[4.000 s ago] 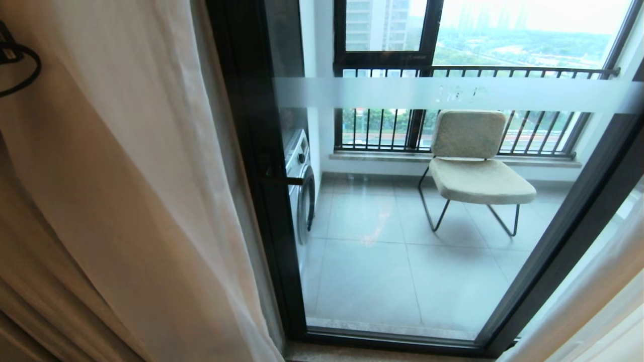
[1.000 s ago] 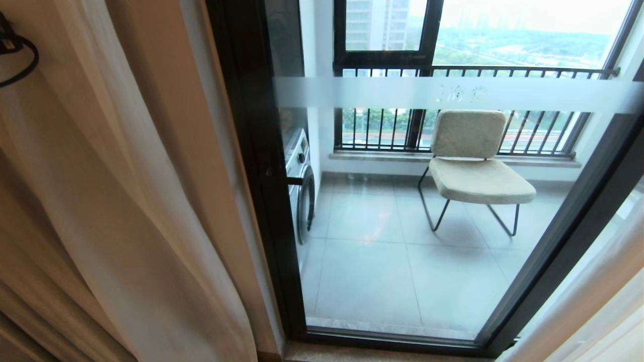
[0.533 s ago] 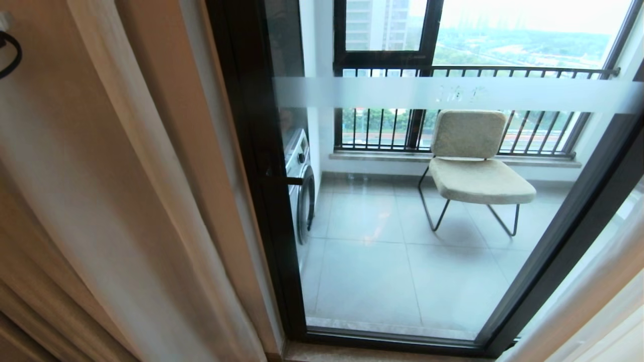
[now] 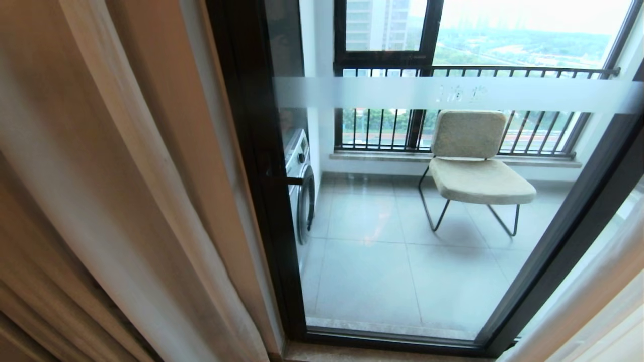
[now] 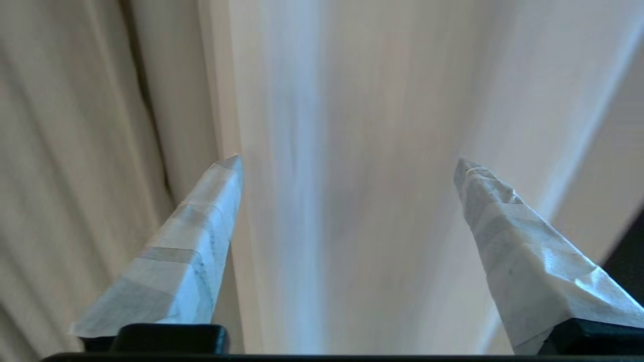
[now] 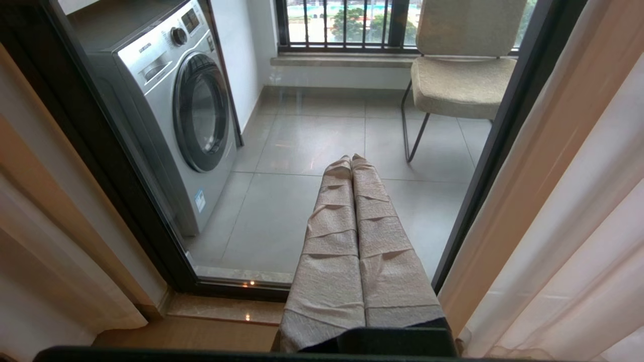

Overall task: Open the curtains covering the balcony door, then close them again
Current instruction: Pull the inner curtains open on both sides

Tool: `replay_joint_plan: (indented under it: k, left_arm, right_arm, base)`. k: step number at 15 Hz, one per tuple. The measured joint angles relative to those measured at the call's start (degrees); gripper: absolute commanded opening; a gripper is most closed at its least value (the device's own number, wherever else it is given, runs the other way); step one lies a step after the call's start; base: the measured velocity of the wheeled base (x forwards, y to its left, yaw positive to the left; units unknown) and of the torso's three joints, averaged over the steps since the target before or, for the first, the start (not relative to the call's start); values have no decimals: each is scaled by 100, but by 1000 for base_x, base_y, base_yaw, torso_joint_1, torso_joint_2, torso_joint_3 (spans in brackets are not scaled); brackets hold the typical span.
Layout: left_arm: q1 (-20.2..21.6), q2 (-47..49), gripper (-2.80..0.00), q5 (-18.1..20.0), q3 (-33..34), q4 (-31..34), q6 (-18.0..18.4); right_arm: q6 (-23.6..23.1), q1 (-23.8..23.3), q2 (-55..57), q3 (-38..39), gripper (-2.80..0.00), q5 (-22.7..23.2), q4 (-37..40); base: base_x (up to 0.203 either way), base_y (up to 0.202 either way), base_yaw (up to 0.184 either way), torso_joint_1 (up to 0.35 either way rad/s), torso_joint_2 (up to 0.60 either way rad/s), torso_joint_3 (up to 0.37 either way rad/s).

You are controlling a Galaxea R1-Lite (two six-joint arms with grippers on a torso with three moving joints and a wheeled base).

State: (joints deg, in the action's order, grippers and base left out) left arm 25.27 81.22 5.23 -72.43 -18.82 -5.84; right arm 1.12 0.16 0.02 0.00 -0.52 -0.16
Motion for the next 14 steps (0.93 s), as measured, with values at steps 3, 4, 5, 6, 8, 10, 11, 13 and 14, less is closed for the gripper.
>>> replay_joint_plan:
  k: [3, 4, 5, 6, 8, 10, 11, 13, 14]
  left_arm:
    - [2, -642, 0, 0, 739, 22, 0]
    - [0, -832, 0, 0, 963, 28, 0]
    - [-2, -1011, 0, 9, 1173, 39, 0]
    - [-6, -1145, 0, 20, 1300, 36, 2]
    - [-11, -1300, 0, 37, 1425, 27, 2]
    - [-13, -1371, -280, 35, 1458, 25, 2]
    - [-13, -1389, -280, 39, 1462, 25, 0]
    - [-17, -1402, -280, 48, 1479, 17, 2]
    - [-17, -1408, -280, 48, 1494, 22, 2]
  right_arm:
    - [0, 0, 0, 0, -280, 0, 0]
    - [2, 0, 0, 0, -280, 0, -2]
    - [2, 0, 0, 0, -280, 0, 0]
    - [1, 0, 0, 0, -280, -1, 0]
    - [2, 0, 0, 0, -280, 1, 0]
    - [2, 0, 0, 0, -280, 1, -2]
    - [2, 0, 0, 0, -280, 0, 0]
    - [0, 0, 0, 0, -280, 0, 0]
    - [0, 0, 0, 0, -280, -1, 0]
  base:
    - [0, 0, 0, 0, 0, 0]
    - [0, 0, 0, 0, 0, 0]
    - [0, 0, 0, 0, 0, 0]
    - [0, 0, 0, 0, 0, 0]
    - [0, 0, 0, 0, 0, 0]
    - [0, 0, 0, 0, 0, 0]
    - [0, 0, 0, 0, 0, 0]
    - [0, 0, 0, 0, 0, 0]
    - [0, 0, 0, 0, 0, 0]
